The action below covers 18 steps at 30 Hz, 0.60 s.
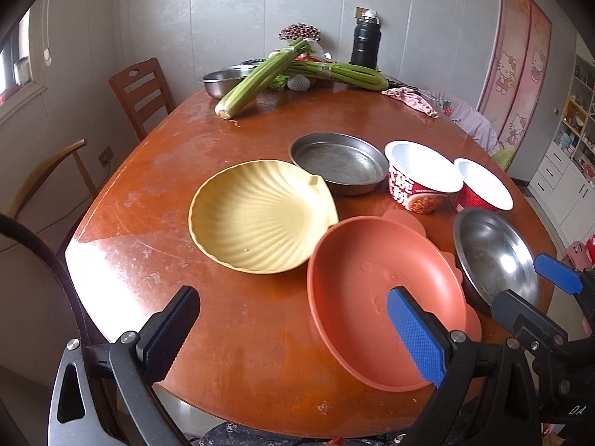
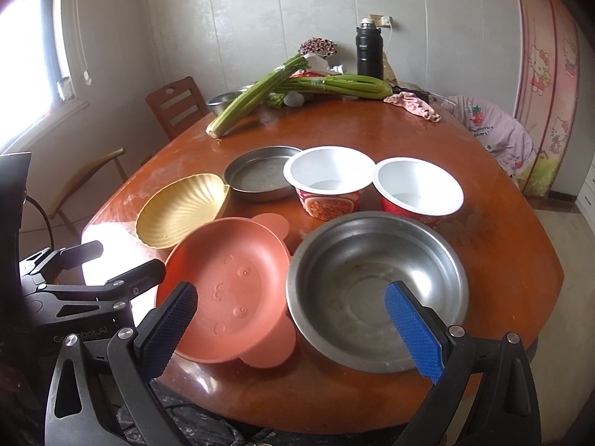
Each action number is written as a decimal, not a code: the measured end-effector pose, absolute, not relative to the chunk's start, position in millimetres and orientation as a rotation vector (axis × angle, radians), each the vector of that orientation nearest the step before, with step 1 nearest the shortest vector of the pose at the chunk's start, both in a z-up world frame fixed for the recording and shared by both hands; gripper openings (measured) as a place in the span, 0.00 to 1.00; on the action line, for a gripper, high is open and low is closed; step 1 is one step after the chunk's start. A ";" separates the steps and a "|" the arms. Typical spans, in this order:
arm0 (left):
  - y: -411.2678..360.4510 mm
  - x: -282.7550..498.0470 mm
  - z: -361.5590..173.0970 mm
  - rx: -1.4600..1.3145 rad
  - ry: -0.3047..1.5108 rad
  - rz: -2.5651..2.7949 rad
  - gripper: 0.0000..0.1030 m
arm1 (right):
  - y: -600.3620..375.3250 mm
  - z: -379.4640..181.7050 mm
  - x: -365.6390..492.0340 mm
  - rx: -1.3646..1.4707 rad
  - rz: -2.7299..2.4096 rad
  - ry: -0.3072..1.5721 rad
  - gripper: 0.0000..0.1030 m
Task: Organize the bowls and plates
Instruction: 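Move the left tool toward the yellow shell-shaped plate's rim, then close the left tool on the yellow shell plate's rim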
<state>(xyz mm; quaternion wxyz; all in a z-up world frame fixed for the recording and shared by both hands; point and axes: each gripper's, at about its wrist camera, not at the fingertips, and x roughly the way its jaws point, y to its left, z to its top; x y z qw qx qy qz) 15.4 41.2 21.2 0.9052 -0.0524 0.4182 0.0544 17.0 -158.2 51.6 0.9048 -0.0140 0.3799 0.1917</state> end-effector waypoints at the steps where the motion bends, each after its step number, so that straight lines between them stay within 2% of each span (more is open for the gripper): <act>1: 43.4 15.5 21.0 -0.112 0.865 0.114 0.98 | -155.5 51.5 18.9 -0.032 0.403 0.792 0.98; 18: 97.9 27.4 6.1 -0.183 0.910 0.181 0.98 | -101.4 56.1 54.0 -0.085 0.483 0.824 0.98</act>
